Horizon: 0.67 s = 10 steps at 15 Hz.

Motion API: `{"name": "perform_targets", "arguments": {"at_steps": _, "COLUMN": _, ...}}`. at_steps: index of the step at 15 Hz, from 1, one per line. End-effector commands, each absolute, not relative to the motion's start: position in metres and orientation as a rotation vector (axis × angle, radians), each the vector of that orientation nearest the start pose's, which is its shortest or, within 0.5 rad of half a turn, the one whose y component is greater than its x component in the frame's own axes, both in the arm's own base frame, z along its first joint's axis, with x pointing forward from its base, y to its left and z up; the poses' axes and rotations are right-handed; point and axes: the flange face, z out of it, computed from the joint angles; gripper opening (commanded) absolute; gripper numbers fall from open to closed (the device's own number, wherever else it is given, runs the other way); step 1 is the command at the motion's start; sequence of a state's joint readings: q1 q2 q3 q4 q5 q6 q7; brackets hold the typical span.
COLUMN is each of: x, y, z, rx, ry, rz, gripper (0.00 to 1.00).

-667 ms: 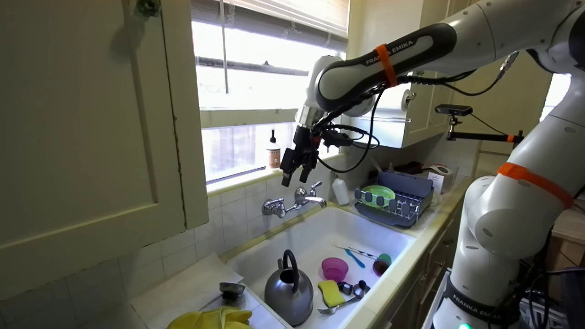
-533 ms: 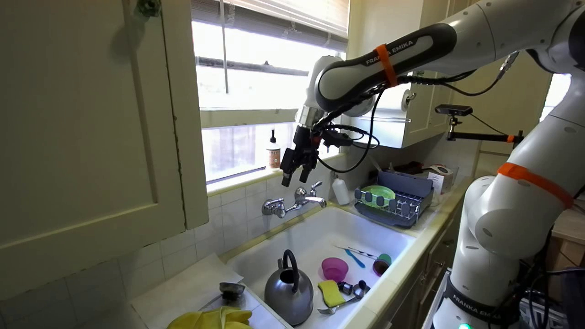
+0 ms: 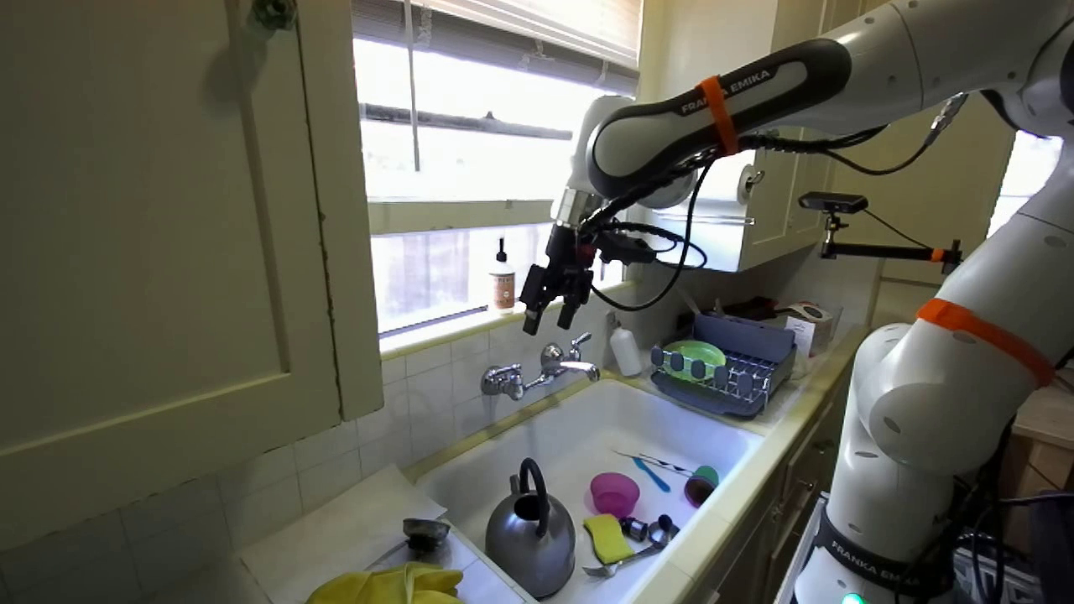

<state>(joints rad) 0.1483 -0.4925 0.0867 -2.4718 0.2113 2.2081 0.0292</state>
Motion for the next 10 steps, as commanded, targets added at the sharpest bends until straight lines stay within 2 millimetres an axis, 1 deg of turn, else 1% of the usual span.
{"name": "perform_targets", "arguments": {"at_steps": 1, "x": 0.4022, "y": 0.1018, "z": 0.4947, "rx": -2.952, "ry": -0.122, "rz": -0.317, "gripper": 1.0}}
{"name": "perform_targets", "arguments": {"at_steps": 2, "x": 0.3987, "y": 0.0989, "z": 0.4987, "rx": -2.95, "ry": -0.114, "rz": -0.328, "gripper": 1.0}}
{"name": "perform_targets", "arguments": {"at_steps": 4, "x": 0.3937, "y": 0.0972, "z": 0.5007, "rx": -2.949, "ry": -0.108, "rz": -0.339, "gripper": 1.0}}
{"name": "perform_targets", "arguments": {"at_steps": 10, "x": 0.393, "y": 0.0972, "z": 0.4991, "rx": -2.951, "ry": -0.106, "rz": -0.334, "gripper": 1.0}}
